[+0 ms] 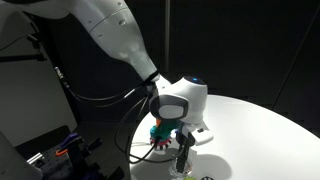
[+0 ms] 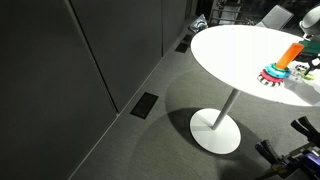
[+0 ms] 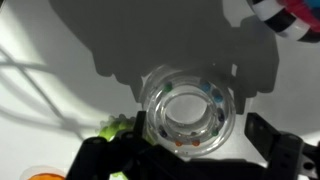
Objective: Put the clear item on the block
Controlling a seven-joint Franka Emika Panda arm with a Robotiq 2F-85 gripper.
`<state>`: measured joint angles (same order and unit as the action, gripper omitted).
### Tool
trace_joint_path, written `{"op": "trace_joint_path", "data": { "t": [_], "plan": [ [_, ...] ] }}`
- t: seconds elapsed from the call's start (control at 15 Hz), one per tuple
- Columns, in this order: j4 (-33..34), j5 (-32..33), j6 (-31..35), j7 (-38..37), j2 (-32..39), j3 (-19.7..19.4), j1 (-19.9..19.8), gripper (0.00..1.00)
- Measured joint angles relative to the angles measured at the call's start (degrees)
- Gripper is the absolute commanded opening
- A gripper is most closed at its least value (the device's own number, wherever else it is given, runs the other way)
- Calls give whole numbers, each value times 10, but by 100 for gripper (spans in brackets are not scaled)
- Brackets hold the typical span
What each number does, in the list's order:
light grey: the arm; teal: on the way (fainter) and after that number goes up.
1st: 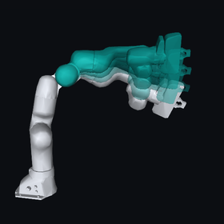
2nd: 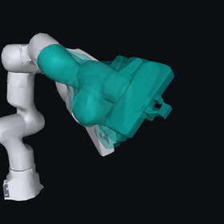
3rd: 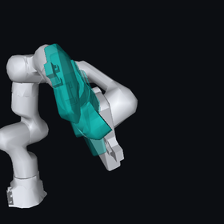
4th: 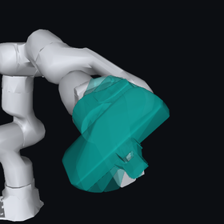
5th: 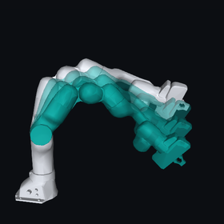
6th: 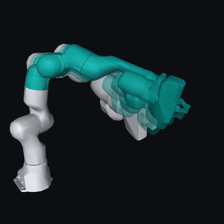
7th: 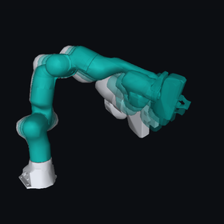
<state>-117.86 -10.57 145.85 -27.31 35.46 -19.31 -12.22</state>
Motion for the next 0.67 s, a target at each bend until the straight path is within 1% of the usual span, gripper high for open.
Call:
{"op": "trace_joint_path", "data": {
  "t": [0.67],
  "plan": [
    [-33, -7, 49, -3, -1, 2, 0, 100]
  ]
}}
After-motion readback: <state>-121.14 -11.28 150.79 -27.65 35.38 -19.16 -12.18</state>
